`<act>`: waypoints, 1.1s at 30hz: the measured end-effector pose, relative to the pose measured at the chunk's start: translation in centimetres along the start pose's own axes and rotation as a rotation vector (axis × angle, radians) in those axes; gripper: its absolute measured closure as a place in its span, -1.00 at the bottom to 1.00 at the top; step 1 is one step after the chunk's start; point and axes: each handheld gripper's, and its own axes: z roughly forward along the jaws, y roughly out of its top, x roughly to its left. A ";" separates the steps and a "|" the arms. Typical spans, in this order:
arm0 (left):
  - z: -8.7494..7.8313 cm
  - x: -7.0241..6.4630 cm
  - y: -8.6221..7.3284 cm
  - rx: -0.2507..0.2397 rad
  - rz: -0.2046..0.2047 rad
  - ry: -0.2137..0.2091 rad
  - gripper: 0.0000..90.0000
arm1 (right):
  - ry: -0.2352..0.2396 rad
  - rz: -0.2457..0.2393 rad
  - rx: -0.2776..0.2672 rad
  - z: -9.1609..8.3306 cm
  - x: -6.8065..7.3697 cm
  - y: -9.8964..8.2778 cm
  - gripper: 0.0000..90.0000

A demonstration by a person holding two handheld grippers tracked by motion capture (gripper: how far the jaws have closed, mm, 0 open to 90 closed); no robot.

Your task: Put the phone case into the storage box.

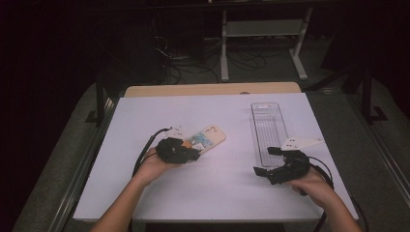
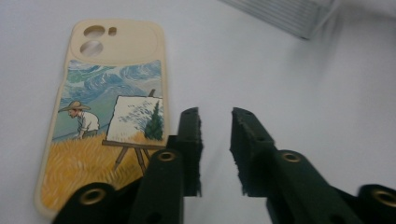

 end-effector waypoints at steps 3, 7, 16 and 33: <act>-0.9 -0.4 -0.3 -0.006 0.015 0.004 0.43 | 0.000 0.001 0.000 0.0 0.0 0.0 -0.88; -2.8 -0.8 -1.2 -0.028 0.005 0.015 0.19 | 0.000 0.001 0.000 0.0 0.0 0.0 -0.88; -6.2 -1.0 -4.2 -0.077 -0.012 0.066 -0.29 | -0.002 0.002 0.001 0.0 0.0 0.0 -0.88; -6.4 -1.5 -6.5 -0.095 0.002 0.091 -1.00 | -0.002 0.001 0.002 0.0 0.0 0.0 -0.88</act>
